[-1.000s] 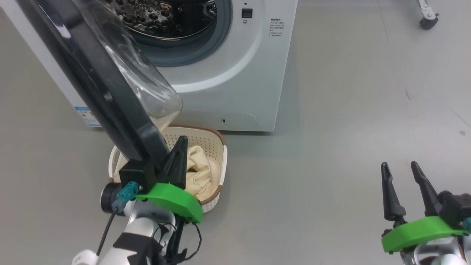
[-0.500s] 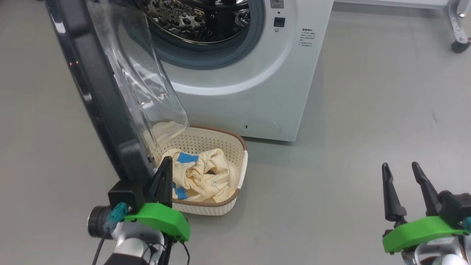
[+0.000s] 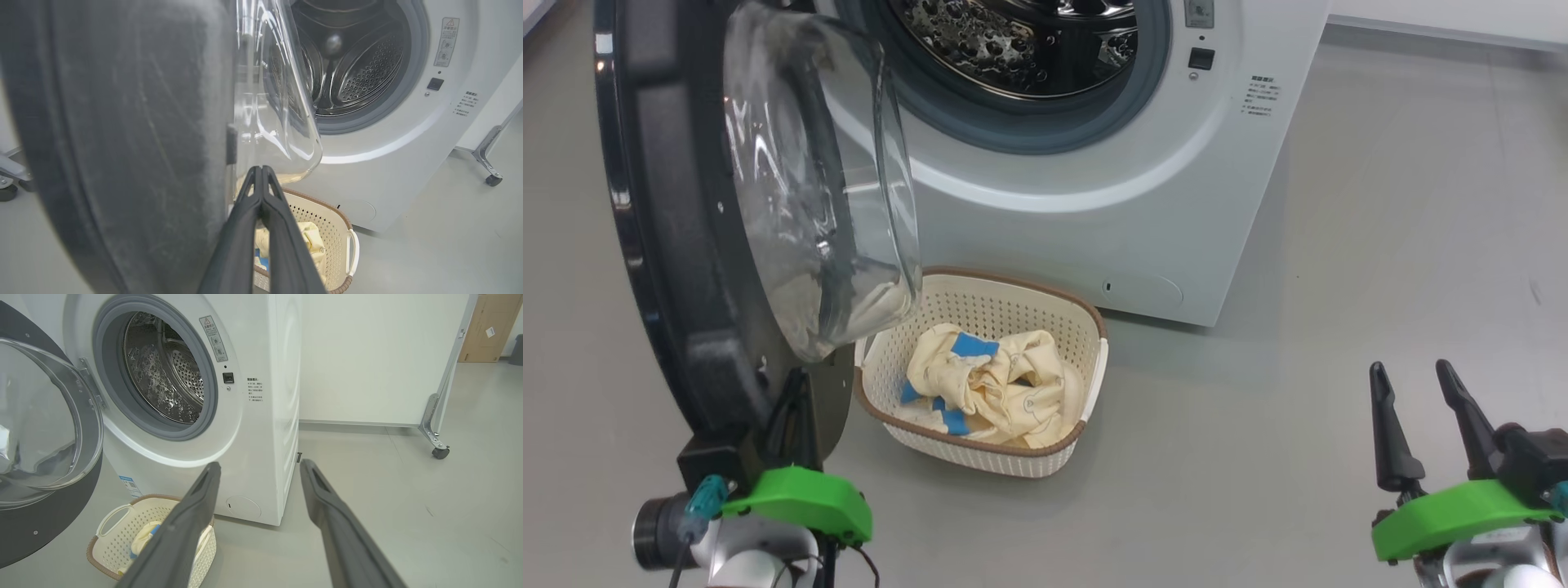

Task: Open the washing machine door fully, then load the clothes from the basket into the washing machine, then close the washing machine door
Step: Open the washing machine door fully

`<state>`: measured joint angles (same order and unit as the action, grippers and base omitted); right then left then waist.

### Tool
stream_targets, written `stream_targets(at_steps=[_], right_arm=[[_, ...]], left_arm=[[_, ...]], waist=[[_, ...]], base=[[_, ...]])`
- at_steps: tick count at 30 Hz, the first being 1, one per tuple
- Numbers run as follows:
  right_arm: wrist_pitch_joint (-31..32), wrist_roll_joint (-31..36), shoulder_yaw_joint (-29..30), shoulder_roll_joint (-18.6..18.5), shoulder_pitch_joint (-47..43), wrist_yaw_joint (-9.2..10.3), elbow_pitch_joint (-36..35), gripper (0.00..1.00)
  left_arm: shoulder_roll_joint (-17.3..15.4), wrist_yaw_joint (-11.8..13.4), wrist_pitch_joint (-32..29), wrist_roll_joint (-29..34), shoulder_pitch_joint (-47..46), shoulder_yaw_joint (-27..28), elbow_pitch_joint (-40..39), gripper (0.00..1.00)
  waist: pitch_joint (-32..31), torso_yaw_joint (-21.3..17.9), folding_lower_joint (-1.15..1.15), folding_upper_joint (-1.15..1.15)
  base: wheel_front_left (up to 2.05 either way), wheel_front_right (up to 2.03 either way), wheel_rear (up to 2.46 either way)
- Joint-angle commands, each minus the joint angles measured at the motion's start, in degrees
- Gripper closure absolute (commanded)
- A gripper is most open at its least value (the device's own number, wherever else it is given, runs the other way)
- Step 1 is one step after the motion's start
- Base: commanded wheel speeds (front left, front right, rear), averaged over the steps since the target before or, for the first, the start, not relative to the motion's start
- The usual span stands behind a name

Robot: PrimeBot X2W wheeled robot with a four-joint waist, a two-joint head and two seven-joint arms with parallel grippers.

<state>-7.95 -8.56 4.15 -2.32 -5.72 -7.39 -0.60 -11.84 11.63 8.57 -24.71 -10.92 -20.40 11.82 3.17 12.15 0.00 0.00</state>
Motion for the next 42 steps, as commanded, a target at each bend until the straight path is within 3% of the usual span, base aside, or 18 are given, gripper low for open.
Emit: stream_targets(at_steps=[1,21,42], right_arm=[[0.0,0.1,-1.0,-0.6,1.1,-0.1,-1.9,0.0],[0.5,-0.2,-2.3,-0.6,2.1,-0.1,-2.1,0.0],[1.4,-0.3,-3.4,-0.6,3.3,-0.1,-2.5,0.0]], left_arm=[[-2.1,1.0,0.7,-0.3,-1.3,3.4,-2.3,1.0],[-8.4,4.1,2.8,-0.9,-2.9,10.4,0.4,1.0],[-12.3,2.2,5.9,-4.8,-13.6,18.6,18.0,1.0]], waist=[[0.1,0.5,0.0,0.0],[0.7,2.4,0.0,0.0],[2.4,0.3,0.0,0.0]], base=[[0.0,0.0,0.0],[0.0,0.0,0.0],[0.0,0.0,0.0]])
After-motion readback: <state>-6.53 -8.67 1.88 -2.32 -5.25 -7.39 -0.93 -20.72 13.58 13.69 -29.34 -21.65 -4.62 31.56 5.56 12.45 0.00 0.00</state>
